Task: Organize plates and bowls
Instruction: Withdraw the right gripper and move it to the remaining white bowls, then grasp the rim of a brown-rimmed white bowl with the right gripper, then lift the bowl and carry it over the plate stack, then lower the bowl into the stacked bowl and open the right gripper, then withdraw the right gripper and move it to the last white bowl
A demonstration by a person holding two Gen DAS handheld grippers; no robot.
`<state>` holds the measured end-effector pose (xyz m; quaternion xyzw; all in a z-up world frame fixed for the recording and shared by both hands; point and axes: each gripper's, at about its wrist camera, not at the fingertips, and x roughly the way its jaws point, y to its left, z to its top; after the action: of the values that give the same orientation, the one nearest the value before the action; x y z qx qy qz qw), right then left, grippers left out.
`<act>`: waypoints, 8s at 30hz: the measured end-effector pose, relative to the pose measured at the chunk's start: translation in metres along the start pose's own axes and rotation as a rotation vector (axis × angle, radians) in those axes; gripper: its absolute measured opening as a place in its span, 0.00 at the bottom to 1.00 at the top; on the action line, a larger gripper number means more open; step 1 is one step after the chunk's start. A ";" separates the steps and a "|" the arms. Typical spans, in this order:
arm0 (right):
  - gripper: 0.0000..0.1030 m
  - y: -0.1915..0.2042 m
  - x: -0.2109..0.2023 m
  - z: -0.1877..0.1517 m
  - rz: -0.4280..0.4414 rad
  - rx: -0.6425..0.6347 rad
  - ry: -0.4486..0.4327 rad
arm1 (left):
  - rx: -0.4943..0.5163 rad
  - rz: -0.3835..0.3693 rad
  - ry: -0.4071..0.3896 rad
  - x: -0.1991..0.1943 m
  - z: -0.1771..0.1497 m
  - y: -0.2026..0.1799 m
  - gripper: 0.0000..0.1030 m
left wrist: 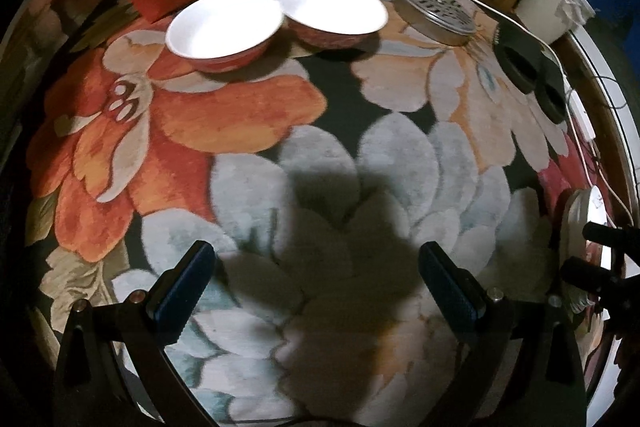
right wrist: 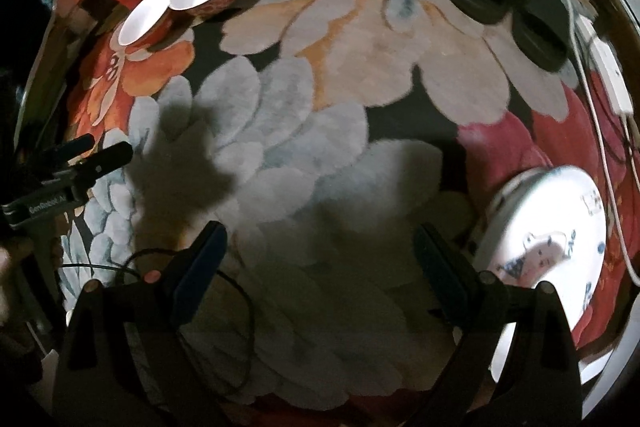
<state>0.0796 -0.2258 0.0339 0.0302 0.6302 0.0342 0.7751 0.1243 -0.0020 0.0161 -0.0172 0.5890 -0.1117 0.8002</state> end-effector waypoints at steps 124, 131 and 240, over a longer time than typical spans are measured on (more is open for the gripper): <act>0.10 0.017 -0.031 0.001 0.199 0.085 0.022 | 0.072 -0.183 0.027 -0.047 -0.005 -0.091 0.14; 0.10 -0.021 -0.039 -0.018 0.195 0.156 0.006 | 0.119 -0.211 0.037 -0.042 -0.005 -0.131 0.14; 0.92 -0.115 -0.058 -0.064 -0.059 0.292 -0.050 | 0.212 -0.141 -0.011 -0.015 -0.001 -0.156 0.99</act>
<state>0.0073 -0.3457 0.0670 0.1250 0.6094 -0.0811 0.7787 0.0941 -0.1510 0.0548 0.0253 0.5670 -0.2294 0.7907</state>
